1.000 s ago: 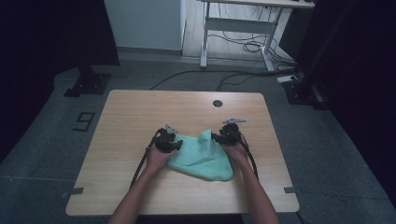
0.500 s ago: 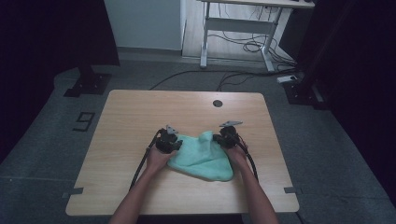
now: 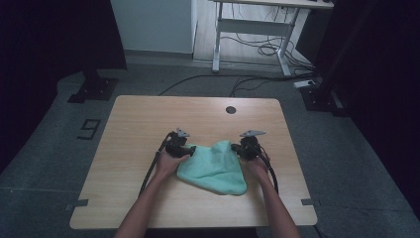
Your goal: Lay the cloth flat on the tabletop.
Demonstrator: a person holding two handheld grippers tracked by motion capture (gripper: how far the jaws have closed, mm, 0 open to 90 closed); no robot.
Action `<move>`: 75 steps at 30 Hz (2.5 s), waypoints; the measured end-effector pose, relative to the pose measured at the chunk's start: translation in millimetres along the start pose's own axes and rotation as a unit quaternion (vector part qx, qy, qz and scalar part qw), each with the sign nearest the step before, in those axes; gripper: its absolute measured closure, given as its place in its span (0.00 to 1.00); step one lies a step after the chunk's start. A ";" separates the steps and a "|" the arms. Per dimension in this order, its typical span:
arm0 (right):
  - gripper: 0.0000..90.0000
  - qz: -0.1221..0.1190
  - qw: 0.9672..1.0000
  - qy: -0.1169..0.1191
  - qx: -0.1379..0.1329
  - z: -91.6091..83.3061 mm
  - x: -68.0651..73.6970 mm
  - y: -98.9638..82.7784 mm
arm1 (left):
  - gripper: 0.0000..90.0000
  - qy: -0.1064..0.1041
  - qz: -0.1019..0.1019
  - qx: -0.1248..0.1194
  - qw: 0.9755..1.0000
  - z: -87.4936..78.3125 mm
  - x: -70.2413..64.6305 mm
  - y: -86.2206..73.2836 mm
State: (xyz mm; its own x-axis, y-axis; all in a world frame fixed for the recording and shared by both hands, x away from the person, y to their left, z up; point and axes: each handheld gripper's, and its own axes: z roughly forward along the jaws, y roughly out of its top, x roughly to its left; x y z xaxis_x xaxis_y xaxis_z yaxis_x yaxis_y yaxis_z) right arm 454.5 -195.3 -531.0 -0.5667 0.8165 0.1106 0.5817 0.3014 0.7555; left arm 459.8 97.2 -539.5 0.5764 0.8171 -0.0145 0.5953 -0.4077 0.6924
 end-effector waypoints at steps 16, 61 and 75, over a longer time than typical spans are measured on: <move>0.98 0.004 1.000 0.001 -0.026 -18.3 -0.1 -4.2 | 0.94 -0.020 0.031 -0.009 0.999 -3.5 -9.4 -7.4; 0.98 -0.116 0.943 0.047 -0.307 -234.1 96.2 22.6 | 0.95 -0.073 0.090 -0.303 0.946 -275.1 -47.2 1.8; 0.98 -0.068 0.969 0.057 -0.229 -164.3 70.8 6.3 | 0.95 -0.134 0.028 -0.209 0.968 -186.9 -24.0 -24.6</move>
State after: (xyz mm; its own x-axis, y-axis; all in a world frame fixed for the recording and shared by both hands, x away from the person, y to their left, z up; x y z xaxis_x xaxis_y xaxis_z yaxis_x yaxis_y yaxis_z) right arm 322.2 -216.5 -412.3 -0.6962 0.7167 0.0401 0.1910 0.1311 0.9728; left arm 326.7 163.8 -421.4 0.7588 0.6409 -0.1158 0.3121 -0.2018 0.9284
